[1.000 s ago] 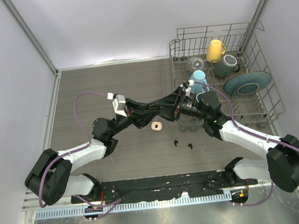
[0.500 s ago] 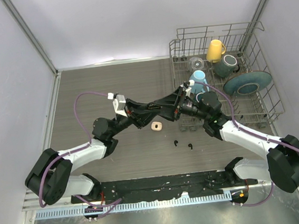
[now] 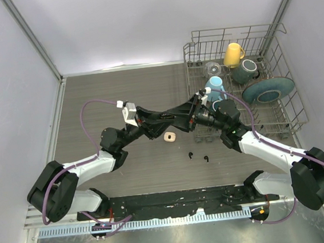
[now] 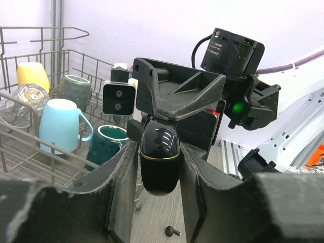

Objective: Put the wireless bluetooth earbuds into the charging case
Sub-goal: Adjust the charging case.

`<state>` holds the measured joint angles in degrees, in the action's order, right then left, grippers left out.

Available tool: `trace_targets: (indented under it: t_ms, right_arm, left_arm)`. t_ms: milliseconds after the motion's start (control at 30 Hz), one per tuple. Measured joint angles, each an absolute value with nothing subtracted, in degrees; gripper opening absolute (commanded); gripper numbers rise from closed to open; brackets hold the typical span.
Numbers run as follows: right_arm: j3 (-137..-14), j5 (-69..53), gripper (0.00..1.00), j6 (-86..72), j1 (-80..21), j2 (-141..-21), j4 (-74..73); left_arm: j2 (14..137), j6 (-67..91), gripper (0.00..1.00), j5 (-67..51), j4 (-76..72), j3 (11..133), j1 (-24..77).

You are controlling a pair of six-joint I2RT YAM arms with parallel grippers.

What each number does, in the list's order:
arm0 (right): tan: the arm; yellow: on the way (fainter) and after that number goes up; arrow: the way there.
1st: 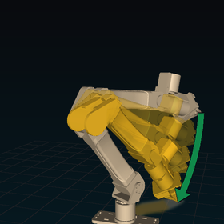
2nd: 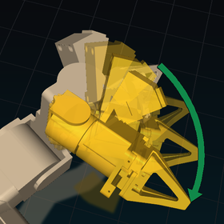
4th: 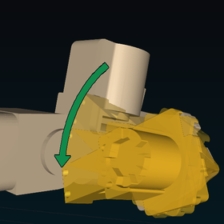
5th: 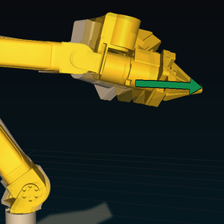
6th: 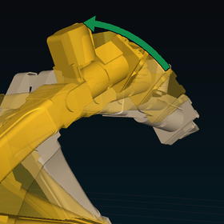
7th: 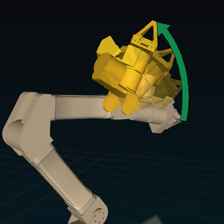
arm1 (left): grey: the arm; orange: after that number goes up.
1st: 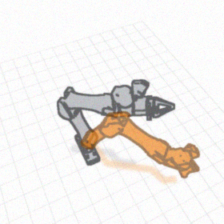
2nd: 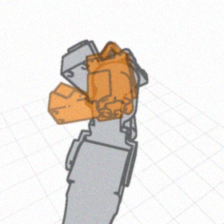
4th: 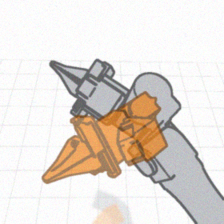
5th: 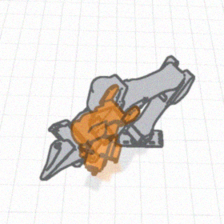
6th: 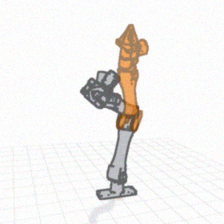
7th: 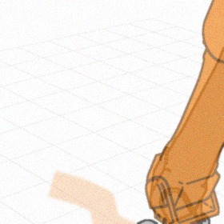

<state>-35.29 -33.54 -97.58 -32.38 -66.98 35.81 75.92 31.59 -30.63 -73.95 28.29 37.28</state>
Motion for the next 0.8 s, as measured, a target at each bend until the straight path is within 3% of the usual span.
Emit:
trace_targets:
  t_ms: [200, 300, 367, 400, 500, 600, 800]
  right_arm:
    - [-35.27, -33.21, 0.01, -97.43, -32.38, -66.98, 35.53]
    - [-35.14, -33.08, 0.06, -97.41, -32.36, -66.92, 35.46]
    - [-35.05, -33.08, 0.23, -97.38, -32.34, -66.85, 35.4]
    - [-35.03, -33.06, 0.36, -97.36, -32.34, -66.78, 35.4]
    - [-35.03, -33.12, 0.53, -96.92, -32.32, -66.7, 35.42]
    - [-35.03, -33.08, 0.62, -95.85, -32.27, -66.35, 35.09]
    - [-37.19, -31.59, 0.66, -86.26, -32.25, -62.11, 24.47]
  left_arm:
    - [76.12, 31.99, 0.1, -30.61, -74.04, 28.29, 37.39]
    - [76.4, 32.36, 0.0, -30.59, -74.13, 28.29, 37.39]
    - [76.55, 32.38, 0.0, -30.63, -74.22, 28.29, 37.43]
    - [76.55, 32.38, 0.0, -30.63, -74.3, 28.29, 37.45]
    - [76.55, 32.36, 0.0, -30.59, -74.41, 28.29, 37.45]
    - [76.55, 32.18, 0.0, -30.63, -74.39, 28.29, 37.45]
    - [76.01, 32.1, 0.0, -30.44, -74.04, 28.27, 37.56]
